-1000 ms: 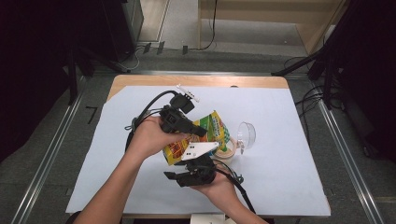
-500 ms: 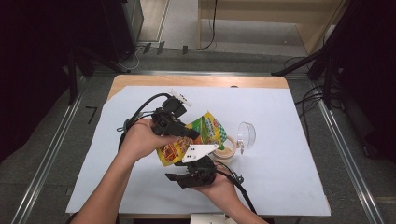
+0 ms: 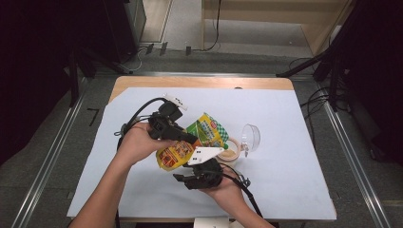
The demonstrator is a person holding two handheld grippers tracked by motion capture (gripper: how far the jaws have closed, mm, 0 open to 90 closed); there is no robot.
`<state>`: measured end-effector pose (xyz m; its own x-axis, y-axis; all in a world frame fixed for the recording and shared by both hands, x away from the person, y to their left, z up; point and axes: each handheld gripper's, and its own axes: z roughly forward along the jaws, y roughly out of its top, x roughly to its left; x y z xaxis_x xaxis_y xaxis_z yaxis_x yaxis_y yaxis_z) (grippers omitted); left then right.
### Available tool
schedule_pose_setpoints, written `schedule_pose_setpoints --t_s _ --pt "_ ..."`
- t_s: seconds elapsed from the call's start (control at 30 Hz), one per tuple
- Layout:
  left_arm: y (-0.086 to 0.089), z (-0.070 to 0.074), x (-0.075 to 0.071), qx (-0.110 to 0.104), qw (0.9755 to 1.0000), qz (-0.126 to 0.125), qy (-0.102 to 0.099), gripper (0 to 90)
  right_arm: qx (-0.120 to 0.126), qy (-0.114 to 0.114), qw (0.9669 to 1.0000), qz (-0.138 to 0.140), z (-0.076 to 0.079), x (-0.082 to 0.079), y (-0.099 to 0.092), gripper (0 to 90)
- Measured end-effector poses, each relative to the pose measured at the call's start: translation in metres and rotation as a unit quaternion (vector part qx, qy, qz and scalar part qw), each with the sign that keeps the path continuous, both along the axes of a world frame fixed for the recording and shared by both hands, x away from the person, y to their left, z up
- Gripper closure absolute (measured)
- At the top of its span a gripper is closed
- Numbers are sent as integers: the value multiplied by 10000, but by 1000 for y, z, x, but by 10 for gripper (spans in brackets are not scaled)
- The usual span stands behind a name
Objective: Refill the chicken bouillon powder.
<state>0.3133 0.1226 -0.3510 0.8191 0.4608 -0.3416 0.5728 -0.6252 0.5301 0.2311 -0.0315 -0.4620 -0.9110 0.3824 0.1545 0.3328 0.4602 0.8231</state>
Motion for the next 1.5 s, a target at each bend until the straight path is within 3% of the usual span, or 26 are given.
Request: schedule_pose_setpoints --t_s 0.1,0.3,0.57,0.67,0.77,0.93,1.33,1.5 --pt "-2 -3 0 -12 10000 -35 19 870 -24 141 9999 49 -2 3 -1 531" --pt "1 -7 2 -101 9998 -125 69 879 -130 115 9998 12 -5 5 -3 536" --pt "9 -9 2 -148 9994 -325 -39 879 -133 166 9998 -24 -6 4 -5 513" --pt "13 -12 5 -332 9988 -365 46 886 -89 163 9998 -56 -7 4 -7 507" --pt "18 -12 5 -608 9968 -527 -1 891 -70 110 9999 -90 -5 2 -9 504" --pt "22 -8 3 -773 9951 -613 -53 891 74 91 9999 -122 0 1 -14 499" --pt "30 -1 3 -898 9946 -491 -168 896 223 -84 9995 -214 11 -13 -29 492" --pt "37 1 6 -1002 9941 -323 -246 898 250 7 9993 -268 13 -17 -35 490"
